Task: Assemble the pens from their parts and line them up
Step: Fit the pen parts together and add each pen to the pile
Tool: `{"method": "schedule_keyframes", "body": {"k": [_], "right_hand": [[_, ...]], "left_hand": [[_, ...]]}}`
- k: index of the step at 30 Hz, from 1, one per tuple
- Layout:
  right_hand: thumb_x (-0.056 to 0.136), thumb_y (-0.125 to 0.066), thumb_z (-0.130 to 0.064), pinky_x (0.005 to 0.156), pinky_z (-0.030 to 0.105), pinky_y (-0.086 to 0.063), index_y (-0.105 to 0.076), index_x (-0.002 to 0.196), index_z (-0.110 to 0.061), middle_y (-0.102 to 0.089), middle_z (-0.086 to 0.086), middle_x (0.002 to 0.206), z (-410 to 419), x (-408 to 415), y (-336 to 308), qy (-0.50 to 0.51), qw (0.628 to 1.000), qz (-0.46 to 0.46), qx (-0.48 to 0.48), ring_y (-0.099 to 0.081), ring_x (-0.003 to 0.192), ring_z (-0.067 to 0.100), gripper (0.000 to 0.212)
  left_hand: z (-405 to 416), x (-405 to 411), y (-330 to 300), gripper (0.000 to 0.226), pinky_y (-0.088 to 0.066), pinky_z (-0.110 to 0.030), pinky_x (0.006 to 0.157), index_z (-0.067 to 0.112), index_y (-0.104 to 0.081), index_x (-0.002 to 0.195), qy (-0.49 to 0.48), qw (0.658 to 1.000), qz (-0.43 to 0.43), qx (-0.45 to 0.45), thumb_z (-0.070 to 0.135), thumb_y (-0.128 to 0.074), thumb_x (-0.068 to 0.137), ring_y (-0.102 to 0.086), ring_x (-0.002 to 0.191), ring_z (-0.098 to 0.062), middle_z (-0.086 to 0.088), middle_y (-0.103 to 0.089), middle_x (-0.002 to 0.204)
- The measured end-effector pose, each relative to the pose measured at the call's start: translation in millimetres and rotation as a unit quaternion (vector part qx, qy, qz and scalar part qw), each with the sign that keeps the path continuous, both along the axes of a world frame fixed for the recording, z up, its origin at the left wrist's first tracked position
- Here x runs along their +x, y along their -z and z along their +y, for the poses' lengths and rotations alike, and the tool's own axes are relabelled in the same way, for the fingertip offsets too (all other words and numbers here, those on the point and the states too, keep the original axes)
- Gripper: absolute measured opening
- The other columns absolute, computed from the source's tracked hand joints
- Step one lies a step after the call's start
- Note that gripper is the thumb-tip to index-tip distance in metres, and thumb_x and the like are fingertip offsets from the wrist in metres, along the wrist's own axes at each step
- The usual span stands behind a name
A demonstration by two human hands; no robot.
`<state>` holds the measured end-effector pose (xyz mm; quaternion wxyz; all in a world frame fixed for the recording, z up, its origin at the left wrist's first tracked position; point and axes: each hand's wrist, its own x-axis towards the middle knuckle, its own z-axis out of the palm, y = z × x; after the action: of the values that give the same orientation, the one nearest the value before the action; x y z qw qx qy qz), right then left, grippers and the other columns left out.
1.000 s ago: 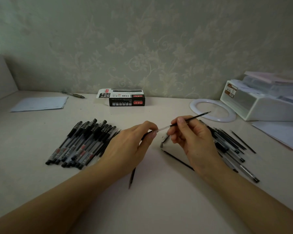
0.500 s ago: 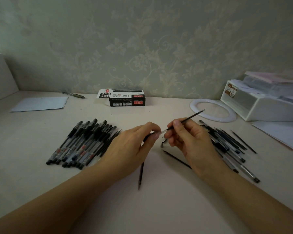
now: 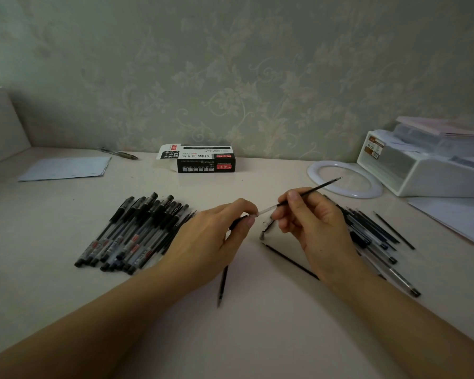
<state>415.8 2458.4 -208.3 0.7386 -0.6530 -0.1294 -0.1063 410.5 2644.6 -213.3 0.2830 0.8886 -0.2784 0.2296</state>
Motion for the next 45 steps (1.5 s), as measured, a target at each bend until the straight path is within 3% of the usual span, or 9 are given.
{"method": "schedule_keyframes", "body": {"k": [5,11,20,32,35,38,40,42,45], "right_hand": [[0.1,-0.051,-0.019,0.062,0.021,-0.052,-0.066,0.089,-0.011,-0.069,0.006,0.073,1,0,0,-0.001,1.0,0.005,0.001,-0.061,0.063,0.013,0.021],[0.099,-0.051,-0.02,0.063,0.02,-0.052,-0.067,0.089,-0.011,-0.069,0.007,0.075,1,-1,-1,-0.013,1.0,0.007,0.01,-0.061,0.064,0.014,0.021],[0.098,-0.053,-0.022,0.063,0.02,-0.052,-0.069,0.086,-0.015,-0.07,0.008,0.075,2,-3,-1,-0.022,1.0,0.014,0.013,-0.062,0.064,0.014,0.022],[0.089,-0.057,-0.031,0.062,0.019,-0.051,-0.068,0.086,-0.012,-0.069,0.007,0.073,1,-3,-2,-0.033,0.999,0.016,0.036,-0.06,0.062,0.013,0.022],[0.089,-0.061,-0.032,0.064,0.017,-0.05,-0.074,0.088,-0.017,-0.068,0.003,0.072,2,-4,-1,-0.032,0.999,0.006,-0.027,-0.058,0.062,0.009,0.02],[0.082,-0.064,-0.047,0.066,0.01,-0.048,-0.074,0.102,-0.03,-0.068,-0.005,0.075,5,-4,-2,-0.013,0.988,-0.008,-0.155,-0.056,0.065,-0.001,0.028],[0.078,-0.056,-0.061,0.066,0.007,-0.045,-0.066,0.109,-0.036,-0.066,-0.013,0.081,3,-2,-2,0.019,0.98,0.001,-0.199,-0.055,0.067,-0.006,0.041],[0.08,-0.046,-0.067,0.066,0.007,-0.043,-0.064,0.101,-0.035,-0.065,-0.017,0.083,-1,-1,0,0.066,0.971,-0.003,-0.229,-0.055,0.068,-0.006,0.043],[0.094,-0.053,-0.046,0.064,0.008,-0.039,-0.069,0.09,-0.027,-0.065,-0.021,0.08,-6,2,6,0.111,0.944,-0.047,-0.307,-0.054,0.07,0.0,0.025]], "left_hand": [[0,0,0,0.02,-0.024,-0.018,0.048,0.032,-0.052,0.107,-0.001,1.0,-0.002,0.002,0.04,-0.036,0.099,-0.047,0.058,-0.004,0.021,-0.044,0.064],[0,2,1,0.02,-0.036,-0.025,0.048,0.031,-0.053,0.107,0.016,0.999,0.002,-0.036,0.04,-0.037,0.099,-0.048,0.055,-0.007,0.018,-0.048,0.066],[0,3,2,0.019,-0.035,-0.019,0.047,0.031,-0.053,0.106,0.049,0.997,0.001,-0.063,0.041,-0.039,0.099,-0.049,0.055,-0.012,0.013,-0.052,0.068],[1,3,3,0.017,-0.035,-0.024,0.045,0.027,-0.055,0.101,0.061,0.995,0.005,-0.076,0.039,-0.043,0.099,-0.046,0.051,-0.017,0.01,-0.054,0.068],[0,3,3,0.013,-0.032,-0.017,0.047,0.027,-0.055,0.101,0.062,0.996,0.002,-0.066,0.036,-0.046,0.099,-0.046,0.051,-0.012,0.014,-0.053,0.069],[0,4,3,0.012,-0.034,-0.024,0.044,0.029,-0.054,0.1,0.06,0.994,0.009,-0.085,0.037,-0.045,0.098,-0.047,0.05,-0.016,0.01,-0.055,0.068],[1,4,3,0.013,-0.037,-0.027,0.045,0.03,-0.053,0.1,0.048,0.994,0.007,-0.098,0.039,-0.044,0.097,-0.048,0.05,-0.017,0.009,-0.057,0.069],[1,3,2,0.014,-0.036,-0.024,0.045,0.03,-0.053,0.1,0.036,0.993,0.002,-0.109,0.039,-0.043,0.097,-0.047,0.05,-0.016,0.008,-0.057,0.069],[1,3,1,0.012,-0.036,-0.026,0.046,0.028,-0.054,0.101,0.026,0.992,0.0,-0.123,0.035,-0.045,0.097,-0.046,0.049,-0.017,0.008,-0.056,0.069]]}}
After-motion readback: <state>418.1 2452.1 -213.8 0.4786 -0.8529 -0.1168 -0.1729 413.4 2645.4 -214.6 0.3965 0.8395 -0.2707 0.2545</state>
